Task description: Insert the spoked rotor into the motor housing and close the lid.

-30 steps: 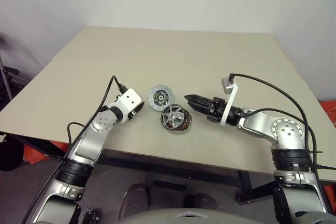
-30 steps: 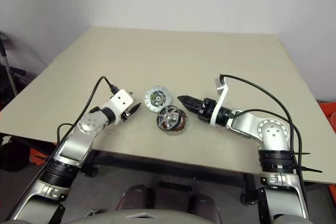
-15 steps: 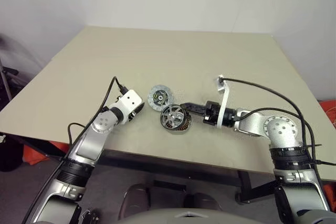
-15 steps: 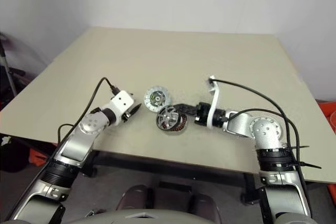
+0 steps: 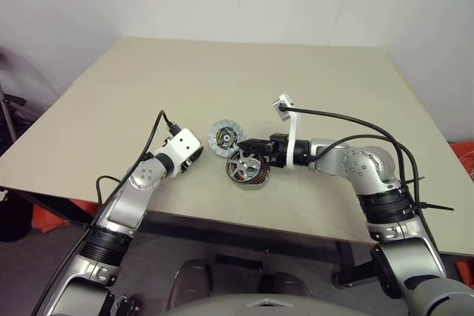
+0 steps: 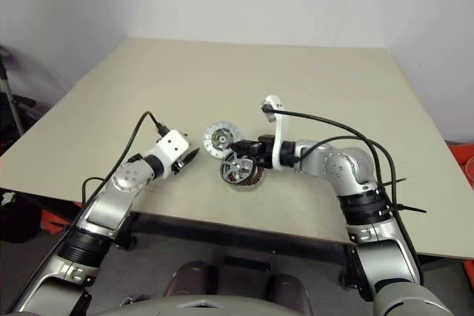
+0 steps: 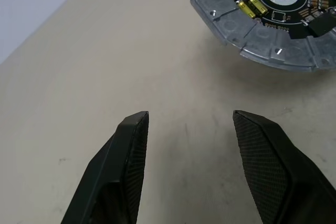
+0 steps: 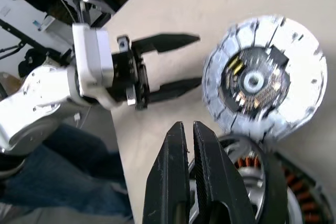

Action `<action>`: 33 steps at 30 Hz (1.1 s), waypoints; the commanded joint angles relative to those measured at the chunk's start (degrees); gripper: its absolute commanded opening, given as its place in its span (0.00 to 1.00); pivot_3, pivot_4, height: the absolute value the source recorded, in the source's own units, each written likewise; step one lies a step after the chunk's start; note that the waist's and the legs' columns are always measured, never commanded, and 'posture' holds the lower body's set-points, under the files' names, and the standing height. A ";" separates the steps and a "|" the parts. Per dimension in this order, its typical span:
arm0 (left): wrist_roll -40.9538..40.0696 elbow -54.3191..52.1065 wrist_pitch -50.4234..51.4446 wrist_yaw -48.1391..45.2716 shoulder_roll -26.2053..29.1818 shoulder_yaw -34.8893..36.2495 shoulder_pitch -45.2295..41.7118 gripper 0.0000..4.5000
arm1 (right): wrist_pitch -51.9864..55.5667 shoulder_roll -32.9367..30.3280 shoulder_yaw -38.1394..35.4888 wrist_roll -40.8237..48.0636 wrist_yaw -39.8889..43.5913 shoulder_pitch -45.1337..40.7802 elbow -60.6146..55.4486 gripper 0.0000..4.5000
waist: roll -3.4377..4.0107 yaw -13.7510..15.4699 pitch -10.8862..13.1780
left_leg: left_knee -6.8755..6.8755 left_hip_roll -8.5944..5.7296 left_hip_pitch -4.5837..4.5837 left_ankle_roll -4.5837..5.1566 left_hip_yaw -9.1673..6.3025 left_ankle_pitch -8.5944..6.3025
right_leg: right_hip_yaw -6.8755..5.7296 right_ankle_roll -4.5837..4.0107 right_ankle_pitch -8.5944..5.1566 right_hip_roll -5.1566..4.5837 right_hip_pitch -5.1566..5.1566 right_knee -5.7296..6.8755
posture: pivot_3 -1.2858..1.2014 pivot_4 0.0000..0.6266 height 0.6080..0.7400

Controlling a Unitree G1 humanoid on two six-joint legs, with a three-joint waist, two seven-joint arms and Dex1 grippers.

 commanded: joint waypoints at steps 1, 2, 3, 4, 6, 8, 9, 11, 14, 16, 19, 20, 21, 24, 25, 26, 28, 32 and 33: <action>0.20 -1.05 -0.84 0.64 0.38 0.86 -0.26 0.60 | -1.55 0.35 -2.99 -1.48 1.13 -1.30 -0.11 0.05 | 0.00 0.00 0.00 | 0.01 -0.01 -0.01 0.00 0.00 0.00 | 0.00 0.00 0.00 0.00 0.00 0.00 | 0.52 0.00 1.00; 0.19 -1.04 -0.84 0.65 0.39 0.81 -0.26 0.60 | -1.03 0.43 -3.57 -1.24 1.36 -1.31 -0.25 0.05 | 0.00 -0.01 0.00 | 0.01 -0.01 -0.01 0.00 0.00 0.00 | 0.00 0.00 0.00 0.00 0.00 0.00 | 0.52 0.00 1.00; 0.21 -0.98 -0.89 0.64 0.41 0.75 -0.28 0.60 | 0.03 0.51 -4.28 -0.66 1.41 -1.37 -0.30 0.05 | 0.00 -0.02 0.00 | 0.01 -0.01 0.00 0.00 0.00 0.00 | 0.00 0.00 0.00 0.00 0.00 0.00 | 0.52 0.00 1.00; 0.21 -0.90 -0.93 0.61 0.43 0.70 -0.31 0.60 | 1.76 0.51 -5.00 0.31 1.39 -1.43 -0.26 0.05 | 0.00 -0.03 0.00 | 0.01 0.00 0.00 0.00 0.00 0.00 | 0.00 -0.01 0.00 0.00 0.00 0.00 | 0.52 0.00 1.00; 0.25 -0.70 -1.06 0.54 0.50 0.61 -0.41 0.60 | 4.14 -0.34 -4.75 0.71 2.73 -0.98 -1.37 0.05 | 0.00 -0.03 0.00 | 0.00 0.01 0.01 0.00 0.00 0.00 | 0.00 -0.01 0.00 0.00 0.00 0.00 | 0.52 0.00 1.00; 0.31 -0.42 -1.23 0.46 0.57 0.51 -0.56 0.60 | 4.97 -1.48 -3.16 -0.21 4.67 0.25 -3.68 0.05 | 0.00 -0.02 0.00 | 0.00 0.00 0.01 0.00 0.00 0.00 | 0.00 -0.01 0.01 0.00 0.01 0.00 | 0.52 0.00 1.00; 0.39 -0.26 -1.35 0.42 0.62 0.44 -0.63 0.60 | 5.44 -1.57 -2.87 -0.34 5.06 0.64 -4.40 0.05 | 0.00 0.00 0.00 | 0.01 0.00 0.01 0.01 0.00 0.00 | 0.00 -0.01 0.01 0.00 0.01 0.00 | 0.52 0.00 1.00; 0.49 0.07 -1.59 0.37 0.72 0.36 -0.74 0.60 | 6.19 -1.94 -1.78 -0.93 5.77 1.30 -6.06 0.05 | 0.00 0.00 0.00 | 0.00 0.01 0.01 0.01 0.00 0.00 | 0.00 -0.01 0.01 0.00 0.01 0.00 | 0.52 0.00 1.00; 0.56 0.29 -1.74 0.39 0.72 0.45 -0.75 0.60 | 5.67 -3.53 1.20 -3.66 7.38 2.31 -8.17 0.05 | 0.00 0.03 0.00 | 0.00 0.01 0.03 0.01 0.00 0.00 | 0.00 -0.01 0.00 0.00 0.03 0.00 | 0.52 0.00 1.00; 0.61 0.45 -1.90 0.42 0.73 0.54 -0.69 0.60 | 5.20 -3.78 2.21 -5.32 7.71 2.41 -7.64 0.05 | 0.00 0.02 0.00 | 0.01 0.00 0.06 0.01 0.00 0.00 | 0.00 0.01 0.00 0.00 0.06 0.00 | 0.52 0.00 1.00; 0.75 0.56 -2.01 0.67 0.73 0.77 -0.51 0.60 | 3.16 -3.68 4.28 -10.58 6.97 1.52 -3.63 0.05 | 0.00 0.00 0.00 | 0.01 0.01 0.09 0.01 0.00 0.00 | 0.00 0.11 -0.05 0.00 0.06 0.01 | 0.52 0.00 1.00; 0.76 0.57 -2.01 0.76 0.73 0.90 -0.51 0.60 | 2.88 -3.38 4.32 -11.70 6.70 1.11 -2.24 0.05 | 0.00 -0.01 0.00 | 0.01 0.01 0.11 0.01 0.00 0.00 | 0.00 0.11 -0.06 0.00 0.08 0.01 | 0.52 0.00 1.00; 0.78 0.57 -2.03 0.82 0.77 1.02 -0.50 0.60 | 2.34 -3.38 4.54 -12.81 6.79 0.81 -1.15 0.05 | 0.00 -0.02 0.00 | 0.01 0.01 0.12 0.01 0.00 0.00 | 0.01 0.11 -0.05 0.00 0.08 0.01 | 0.52 0.00 1.00; 0.88 0.63 -2.14 0.99 0.88 1.18 -0.48 0.60 | 1.24 -3.49 4.53 -14.72 7.57 0.26 0.83 0.05 | 0.00 -0.06 0.00 | 0.01 0.02 0.38 0.04 0.00 -0.02 | 0.00 0.23 -0.12 0.00 0.36 0.02 | 0.52 0.00 1.00; 0.92 0.65 -2.16 1.03 0.90 1.18 -0.48 0.60 | 1.06 -3.51 4.37 -15.26 7.92 0.06 1.27 0.05 | 0.00 -0.06 0.00 | 0.00 0.02 0.48 0.05 0.00 -0.03 | 0.00 0.23 -0.13 0.00 0.48 0.00 | 0.52 0.00 1.00; 0.96 0.70 -2.19 1.07 0.90 1.16 -0.53 0.60 | 0.92 -3.49 4.11 -15.72 8.23 -0.13 1.76 0.05 | 0.00 -0.10 0.00 | 0.00 0.02 0.61 0.07 0.00 -0.05 | 0.00 0.24 -0.13 0.00 0.63 -0.03 | 0.52 0.00 1.00; 1.07 0.79 -2.28 1.17 0.98 1.15 -0.61 0.60 | 0.57 -3.60 3.66 -16.69 8.71 -0.28 2.60 0.05 | 0.00 -0.14 0.00 | -0.01 0.02 0.77 0.10 0.00 -0.07 | 0.00 0.25 -0.14 0.00 0.78 -0.05 | 0.52 0.00 1.00; 1.04 1.14 -2.41 1.19 1.29 1.37 -1.05 0.60 | 0.63 -3.63 2.25 -17.59 9.39 -0.11 3.40 0.05 | 0.00 -0.14 0.00 | -0.01 0.02 0.76 0.10 0.00 -0.07 | 0.00 0.25 -0.14 0.00 0.78 -0.04 | 0.52 0.00 1.00; 1.01 1.30 -2.45 1.19 1.36 1.39 -1.19 0.60 | 0.60 -3.61 1.91 -17.79 9.52 0.00 3.52 0.05 | 0.00 -0.14 0.00 | -0.01 0.02 0.75 0.10 0.00 -0.07 | 0.00 0.24 -0.14 0.00 0.78 -0.04 | 0.52 0.00 1.00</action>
